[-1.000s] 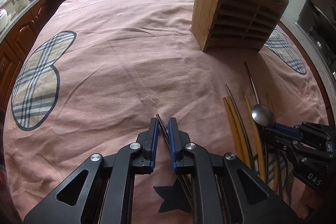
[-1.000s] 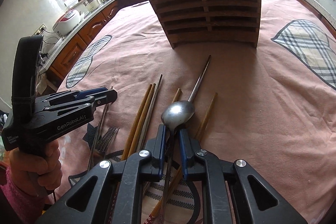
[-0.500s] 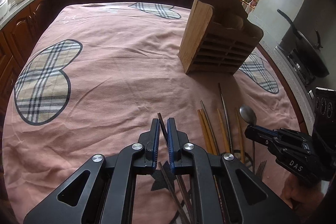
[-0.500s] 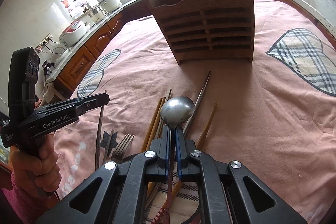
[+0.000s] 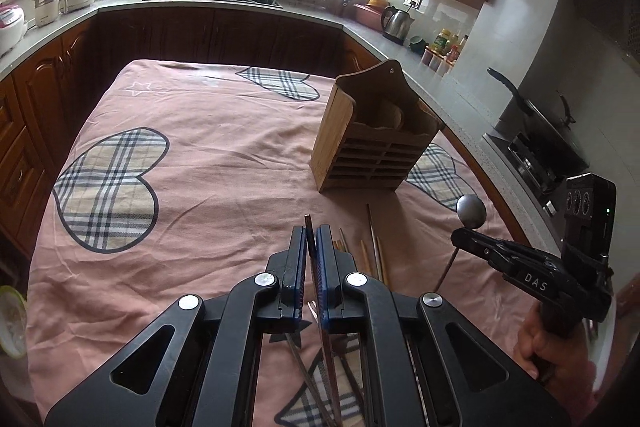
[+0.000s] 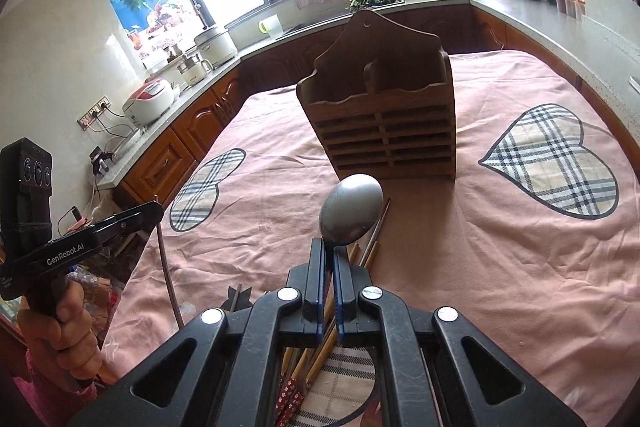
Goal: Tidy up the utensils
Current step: 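Lift and carry the spoon and metal stick over the wooden holder with both tools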
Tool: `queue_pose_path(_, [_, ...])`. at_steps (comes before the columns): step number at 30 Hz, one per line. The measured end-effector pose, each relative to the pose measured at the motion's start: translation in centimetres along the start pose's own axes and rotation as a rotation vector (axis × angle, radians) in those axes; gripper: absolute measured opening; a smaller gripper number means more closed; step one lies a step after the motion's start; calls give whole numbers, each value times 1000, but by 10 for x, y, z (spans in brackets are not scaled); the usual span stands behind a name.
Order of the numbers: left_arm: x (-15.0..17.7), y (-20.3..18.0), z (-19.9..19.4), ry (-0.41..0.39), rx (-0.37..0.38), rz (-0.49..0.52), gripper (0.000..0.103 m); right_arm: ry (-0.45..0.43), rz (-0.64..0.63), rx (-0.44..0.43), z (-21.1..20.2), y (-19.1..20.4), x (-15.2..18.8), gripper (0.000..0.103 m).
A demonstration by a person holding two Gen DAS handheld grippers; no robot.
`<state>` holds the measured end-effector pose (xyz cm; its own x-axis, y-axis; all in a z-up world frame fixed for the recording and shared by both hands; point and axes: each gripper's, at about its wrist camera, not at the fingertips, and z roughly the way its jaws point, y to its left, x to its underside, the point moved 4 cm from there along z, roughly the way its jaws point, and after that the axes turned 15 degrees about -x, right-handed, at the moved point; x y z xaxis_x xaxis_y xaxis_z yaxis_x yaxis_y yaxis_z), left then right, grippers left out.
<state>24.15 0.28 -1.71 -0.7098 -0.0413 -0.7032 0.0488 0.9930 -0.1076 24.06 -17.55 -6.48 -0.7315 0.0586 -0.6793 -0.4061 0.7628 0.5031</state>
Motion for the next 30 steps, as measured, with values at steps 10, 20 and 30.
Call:
queue_pose_path(10, [-12, 5, -38, -124, 31, -51, 4, -75, -36, 15, -29, 10, -11, 2])
queue_pose_path(20, [-31, 6, -57, -228, 34, -88, 3, -153, -72, 53, -48, 9, -28, 2])
queue_pose_path(30, [-70, 3, -68, -324, 61, -138, 3, -237, -112, 133, -59, -4, -61, 2])
